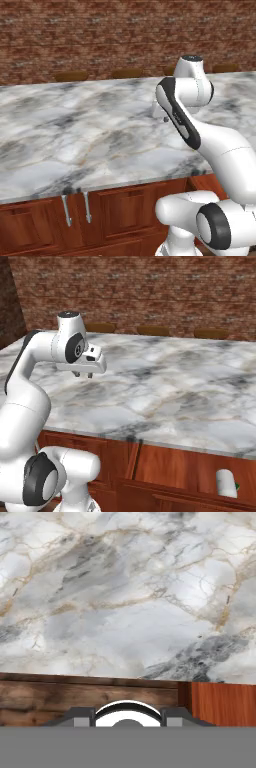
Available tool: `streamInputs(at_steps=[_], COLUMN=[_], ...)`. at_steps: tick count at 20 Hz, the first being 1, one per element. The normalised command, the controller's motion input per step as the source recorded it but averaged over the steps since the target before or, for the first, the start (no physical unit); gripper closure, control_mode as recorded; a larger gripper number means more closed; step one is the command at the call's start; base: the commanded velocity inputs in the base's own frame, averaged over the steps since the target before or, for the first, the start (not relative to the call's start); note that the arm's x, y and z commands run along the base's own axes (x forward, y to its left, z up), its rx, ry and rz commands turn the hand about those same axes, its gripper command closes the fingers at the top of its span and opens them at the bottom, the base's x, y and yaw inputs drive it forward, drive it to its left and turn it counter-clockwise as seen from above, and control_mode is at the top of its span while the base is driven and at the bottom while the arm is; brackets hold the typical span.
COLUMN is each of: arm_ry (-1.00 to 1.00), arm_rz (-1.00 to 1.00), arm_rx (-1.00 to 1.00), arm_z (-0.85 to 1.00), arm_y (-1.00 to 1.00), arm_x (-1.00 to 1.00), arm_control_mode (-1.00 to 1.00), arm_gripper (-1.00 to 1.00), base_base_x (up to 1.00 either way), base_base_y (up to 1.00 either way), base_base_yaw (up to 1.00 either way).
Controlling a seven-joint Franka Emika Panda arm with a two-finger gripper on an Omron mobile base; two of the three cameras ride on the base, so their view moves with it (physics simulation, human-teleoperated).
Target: Restock the sink supplies by placing the sponge and soap dispenser on the counter and next to the sink. Make sure the soap dispenser is upright.
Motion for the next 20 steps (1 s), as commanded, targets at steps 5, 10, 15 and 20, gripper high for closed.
streamInputs(at_steps=[5, 10, 15, 20], arm_ry=[0.00, 0.00, 0.00, 0.00], arm_rz=[0.00, 0.00, 0.00, 0.00], arm_rx=[0.00, 0.00, 0.00, 0.00], arm_z=[0.00, 0.00, 0.00, 0.00], arm_y=[0.00, 0.00, 0.00, 0.00], arm_x=[0.00, 0.00, 0.00, 0.00], arm_control_mode=[1.00, 1.00, 1.00, 1.00], arm_gripper=[-1.00, -1.00, -1.00, -1.00], base_base_x=[-0.38, -1.00, -0.81, -0.08], base_base_y=[0.00, -0.26, -0.78, -1.00], base_base_yaw=[-0.01, -0.09, -0.14, -0.06])
